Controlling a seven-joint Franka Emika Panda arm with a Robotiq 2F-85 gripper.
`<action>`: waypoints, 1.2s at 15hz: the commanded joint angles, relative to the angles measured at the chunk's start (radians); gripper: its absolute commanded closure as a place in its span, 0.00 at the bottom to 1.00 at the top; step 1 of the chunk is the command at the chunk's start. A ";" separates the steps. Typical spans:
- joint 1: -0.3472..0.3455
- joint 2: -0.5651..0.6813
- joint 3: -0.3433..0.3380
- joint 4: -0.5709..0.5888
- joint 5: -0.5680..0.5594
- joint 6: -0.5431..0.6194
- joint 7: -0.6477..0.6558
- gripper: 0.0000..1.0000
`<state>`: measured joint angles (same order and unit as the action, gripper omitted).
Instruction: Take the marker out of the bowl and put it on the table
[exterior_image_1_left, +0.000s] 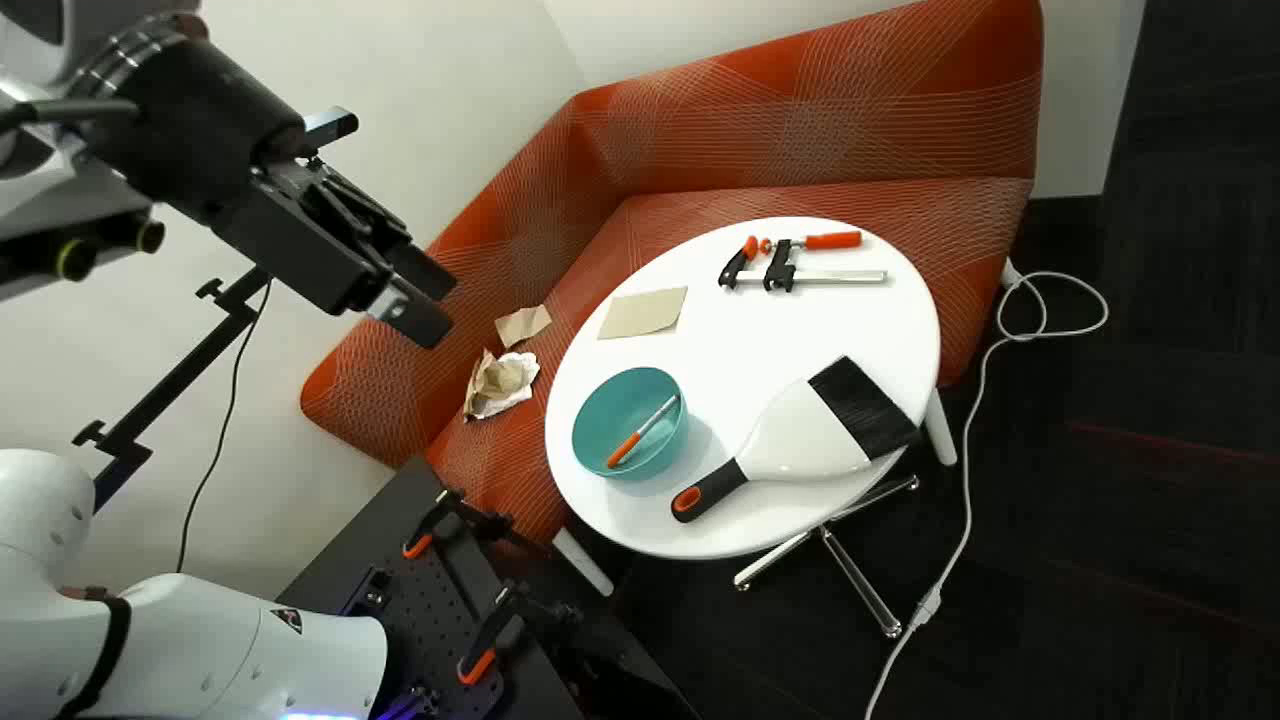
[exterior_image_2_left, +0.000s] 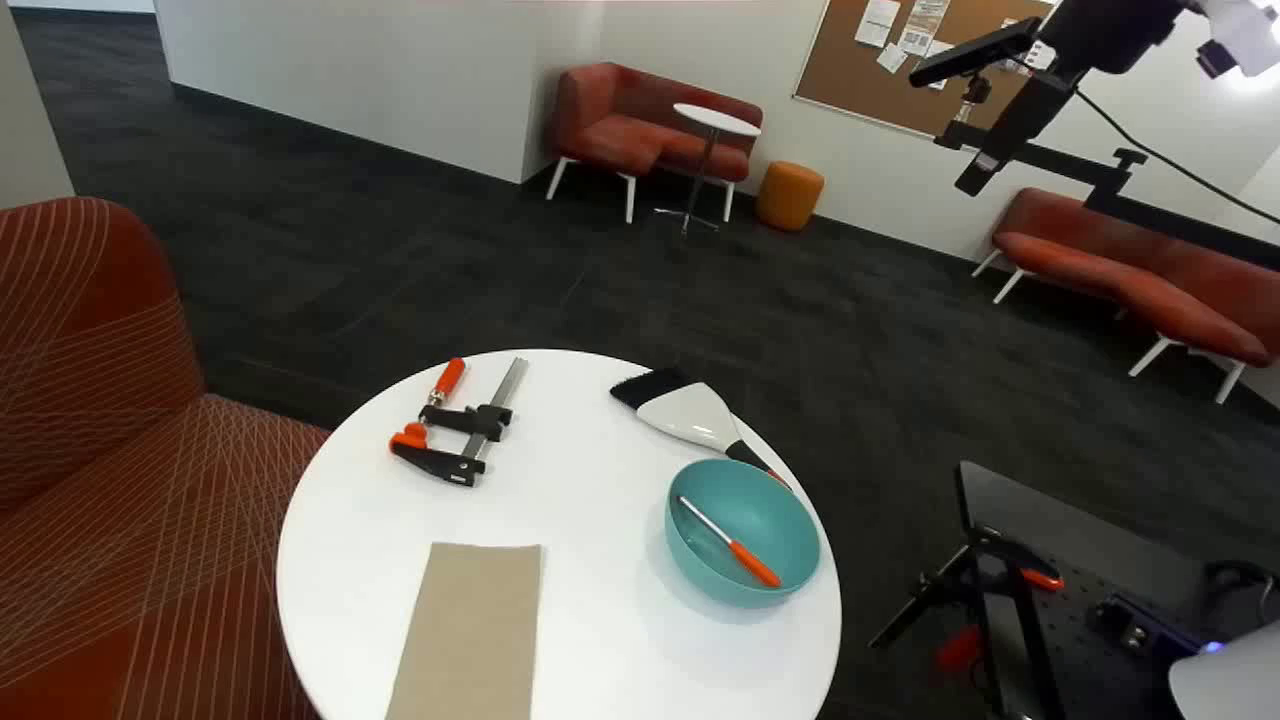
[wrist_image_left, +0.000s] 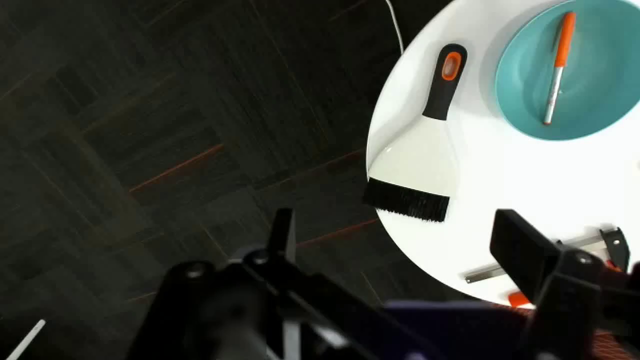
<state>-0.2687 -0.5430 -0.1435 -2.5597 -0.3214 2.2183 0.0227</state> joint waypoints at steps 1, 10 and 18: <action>0.000 0.000 0.000 0.002 0.001 -0.003 -0.001 0.00; 0.035 0.032 0.014 -0.021 0.010 0.021 -0.014 0.00; 0.139 0.207 0.060 -0.125 0.086 0.239 0.029 0.00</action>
<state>-0.1478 -0.4210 -0.1045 -2.6681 -0.2681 2.3652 0.0271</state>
